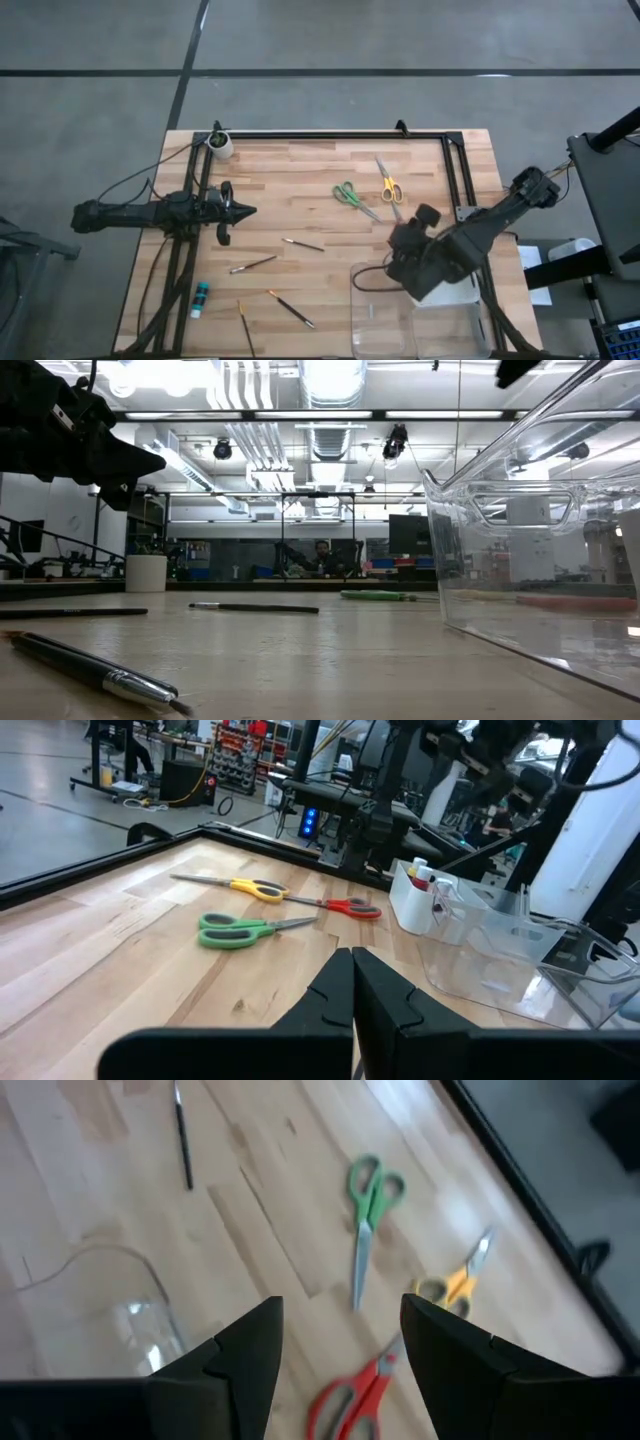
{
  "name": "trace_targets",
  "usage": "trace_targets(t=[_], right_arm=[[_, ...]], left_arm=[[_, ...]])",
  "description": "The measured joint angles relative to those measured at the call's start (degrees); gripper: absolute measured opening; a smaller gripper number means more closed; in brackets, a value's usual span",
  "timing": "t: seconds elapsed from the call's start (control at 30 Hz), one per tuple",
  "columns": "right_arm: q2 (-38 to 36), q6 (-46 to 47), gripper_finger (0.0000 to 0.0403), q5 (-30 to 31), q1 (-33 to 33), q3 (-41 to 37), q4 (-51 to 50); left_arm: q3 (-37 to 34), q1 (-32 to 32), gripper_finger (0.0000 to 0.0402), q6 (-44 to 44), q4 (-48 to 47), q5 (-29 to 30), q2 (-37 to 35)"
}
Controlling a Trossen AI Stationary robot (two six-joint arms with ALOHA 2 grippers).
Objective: Pick & Place Paint Supplies
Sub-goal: Put the blue paint bottle into the white bin
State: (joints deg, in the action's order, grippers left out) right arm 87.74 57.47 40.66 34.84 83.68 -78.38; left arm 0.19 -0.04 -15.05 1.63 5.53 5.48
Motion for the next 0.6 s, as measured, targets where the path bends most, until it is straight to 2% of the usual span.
trace_targets(t=[0.37, 0.47, 0.6], right_arm=[[-1.2, -30.6, 0.0201, -2.3, -10.1, -1.6, 12.2], [-1.6, -40.0, 0.0201, -5.7, -13.6, -3.7, 18.8], [-4.0, -49.8, 0.0201, -13.6, -19.1, -8.1, 30.0]], left_arm=[[0.0, 0.0, 0.0000, 0.0, 0.0, 0.0, 0.0], [0.0, 0.0, 0.0000, 0.0, 0.0, 0.0, 0.0], [0.0, 0.0, 0.0000, 0.0, 0.0, 0.0, 0.0]])
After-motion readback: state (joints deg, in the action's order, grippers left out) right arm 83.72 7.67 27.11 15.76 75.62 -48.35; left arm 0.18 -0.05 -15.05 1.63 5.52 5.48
